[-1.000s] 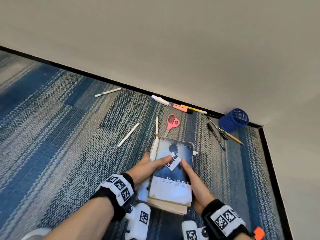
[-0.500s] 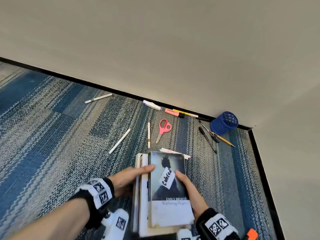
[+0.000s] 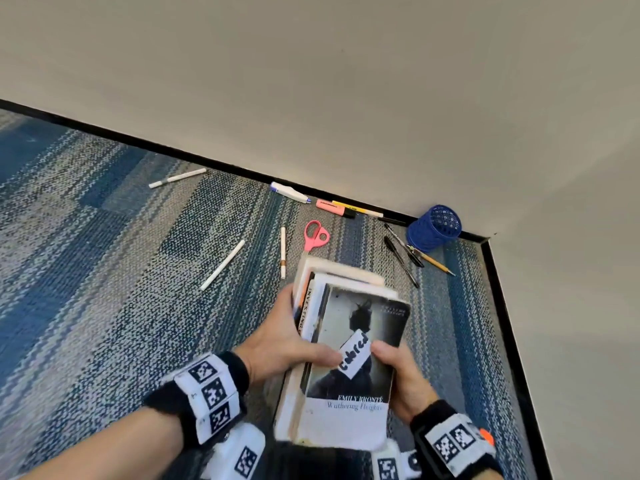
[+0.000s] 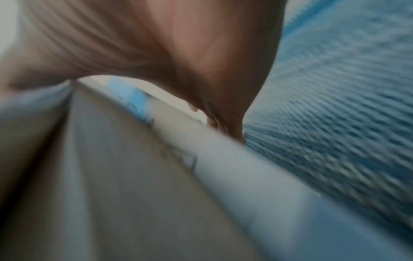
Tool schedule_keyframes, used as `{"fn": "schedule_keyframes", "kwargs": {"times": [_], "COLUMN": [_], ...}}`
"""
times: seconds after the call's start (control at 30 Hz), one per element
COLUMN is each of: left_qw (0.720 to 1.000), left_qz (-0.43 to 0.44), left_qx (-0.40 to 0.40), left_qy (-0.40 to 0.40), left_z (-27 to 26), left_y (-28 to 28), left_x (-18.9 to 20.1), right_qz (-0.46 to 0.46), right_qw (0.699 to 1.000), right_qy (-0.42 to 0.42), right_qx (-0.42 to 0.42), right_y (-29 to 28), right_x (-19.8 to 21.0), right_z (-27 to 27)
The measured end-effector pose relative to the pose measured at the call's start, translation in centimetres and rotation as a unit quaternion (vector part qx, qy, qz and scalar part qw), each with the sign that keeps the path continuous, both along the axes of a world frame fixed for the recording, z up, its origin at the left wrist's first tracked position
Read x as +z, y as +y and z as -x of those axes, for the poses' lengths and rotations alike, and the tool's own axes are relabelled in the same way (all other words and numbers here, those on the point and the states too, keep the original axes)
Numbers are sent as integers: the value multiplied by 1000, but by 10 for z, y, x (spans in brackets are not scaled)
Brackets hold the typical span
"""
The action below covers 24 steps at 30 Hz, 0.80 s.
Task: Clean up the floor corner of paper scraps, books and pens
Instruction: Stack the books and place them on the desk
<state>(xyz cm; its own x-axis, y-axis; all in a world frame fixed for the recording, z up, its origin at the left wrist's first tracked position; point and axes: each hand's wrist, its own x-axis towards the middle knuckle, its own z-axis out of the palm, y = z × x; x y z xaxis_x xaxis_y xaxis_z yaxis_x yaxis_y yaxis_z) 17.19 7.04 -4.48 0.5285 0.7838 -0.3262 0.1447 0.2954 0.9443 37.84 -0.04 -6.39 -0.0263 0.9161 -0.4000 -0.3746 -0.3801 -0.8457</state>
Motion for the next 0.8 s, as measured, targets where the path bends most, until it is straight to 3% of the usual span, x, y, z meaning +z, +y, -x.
{"fn": "schedule_keyframes", "kwargs": {"times": [0.1, 0.2, 0.3, 0.4, 0.57, 0.7, 0.8], "left_qw": [995, 974, 916, 909, 914, 925, 907], "left_qz": [-78, -179, -309, -325, -328, -286, -316], "left_qx": [-65, -134, -160, -226, -213, -217, -236], "left_qy": [-4, 35, 197, 131, 110, 121, 147], "left_z": [1, -2, 0, 0, -15, -20, -21], "left_y": [25, 42, 51, 57, 67, 80, 91], "left_x": [17, 28, 24, 12, -8, -20, -18], "right_qz": [-93, -157, -154, -104, -61, -40, -33], "right_qw": [989, 957, 927, 915, 912, 907, 887], "right_qy": [-115, -241, -339, -380, -381, -394, -437], "right_qx": [-5, 22, 53, 89, 138, 145, 149], "right_y": [13, 19, 28, 24, 19, 35, 41], "right_x": [21, 40, 29, 3, -12, -12, -1], "right_z": [-13, -25, -30, -28, -38, -44, -39]}}
